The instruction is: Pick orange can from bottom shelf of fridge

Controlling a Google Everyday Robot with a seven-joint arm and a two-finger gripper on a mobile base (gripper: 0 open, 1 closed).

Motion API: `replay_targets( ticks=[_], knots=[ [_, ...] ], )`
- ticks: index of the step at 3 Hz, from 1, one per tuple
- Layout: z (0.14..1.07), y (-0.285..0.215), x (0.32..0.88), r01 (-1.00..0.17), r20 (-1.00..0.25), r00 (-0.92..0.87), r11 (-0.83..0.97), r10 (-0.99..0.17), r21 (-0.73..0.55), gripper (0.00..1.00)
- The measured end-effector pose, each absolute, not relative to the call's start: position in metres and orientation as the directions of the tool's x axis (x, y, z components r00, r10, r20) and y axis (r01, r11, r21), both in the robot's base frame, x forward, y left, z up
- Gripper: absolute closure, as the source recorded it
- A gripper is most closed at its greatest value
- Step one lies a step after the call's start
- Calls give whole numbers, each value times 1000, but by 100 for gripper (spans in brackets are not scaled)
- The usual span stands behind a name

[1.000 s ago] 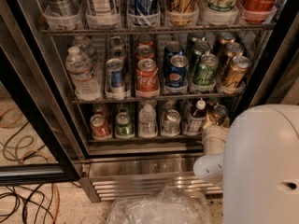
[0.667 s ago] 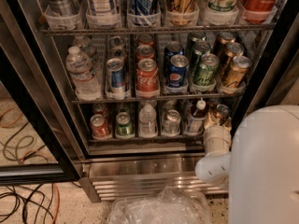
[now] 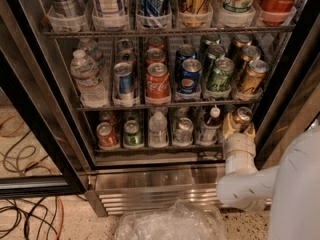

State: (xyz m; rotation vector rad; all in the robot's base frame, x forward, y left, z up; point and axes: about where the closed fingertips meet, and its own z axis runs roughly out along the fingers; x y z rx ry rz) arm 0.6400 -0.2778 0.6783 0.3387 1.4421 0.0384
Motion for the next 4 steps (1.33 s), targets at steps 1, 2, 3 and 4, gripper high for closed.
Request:
replay_targets(
  ticks=[1, 2, 3, 4],
  knots=[
    [689, -261, 615, 88, -968, 110, 968, 227, 237, 100],
    [703, -250, 589, -25, -968, 46, 969, 247, 246, 100],
    [715, -239, 573, -134, -956, -40, 947, 290, 293, 100],
    [730, -230, 558, -224, -933, -102, 906, 345, 360, 100]
  ],
)
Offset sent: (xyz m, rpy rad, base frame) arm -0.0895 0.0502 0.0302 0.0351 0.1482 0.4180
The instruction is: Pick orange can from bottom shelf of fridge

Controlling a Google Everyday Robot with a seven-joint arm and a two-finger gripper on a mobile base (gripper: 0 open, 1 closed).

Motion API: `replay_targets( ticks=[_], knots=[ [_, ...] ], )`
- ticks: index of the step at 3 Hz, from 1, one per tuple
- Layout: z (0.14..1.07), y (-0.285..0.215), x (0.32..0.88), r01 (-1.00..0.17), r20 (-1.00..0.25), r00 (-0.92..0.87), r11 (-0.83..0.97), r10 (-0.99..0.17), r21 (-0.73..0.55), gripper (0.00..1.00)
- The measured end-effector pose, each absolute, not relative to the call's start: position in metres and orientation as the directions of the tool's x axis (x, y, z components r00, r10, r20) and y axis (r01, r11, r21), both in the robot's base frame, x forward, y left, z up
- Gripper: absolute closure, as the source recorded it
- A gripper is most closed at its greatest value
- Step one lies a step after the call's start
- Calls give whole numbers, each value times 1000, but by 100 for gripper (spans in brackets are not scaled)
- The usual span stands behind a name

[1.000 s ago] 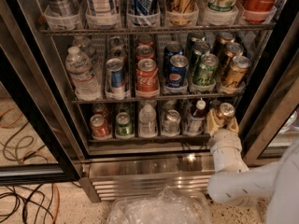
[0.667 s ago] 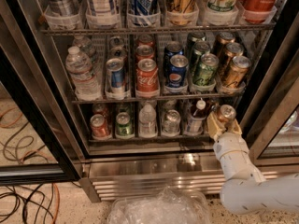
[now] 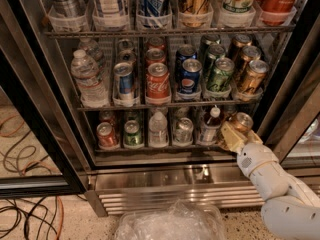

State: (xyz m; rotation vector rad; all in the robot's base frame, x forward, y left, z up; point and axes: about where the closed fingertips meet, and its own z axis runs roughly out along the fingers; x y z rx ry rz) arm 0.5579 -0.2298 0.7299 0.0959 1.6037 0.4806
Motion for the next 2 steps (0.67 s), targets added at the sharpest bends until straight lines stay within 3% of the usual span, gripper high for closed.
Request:
replay_targets(
  ticks=[2],
  knots=[
    [731, -200, 545, -349, -884, -227, 813, 409, 466, 100]
  ],
)
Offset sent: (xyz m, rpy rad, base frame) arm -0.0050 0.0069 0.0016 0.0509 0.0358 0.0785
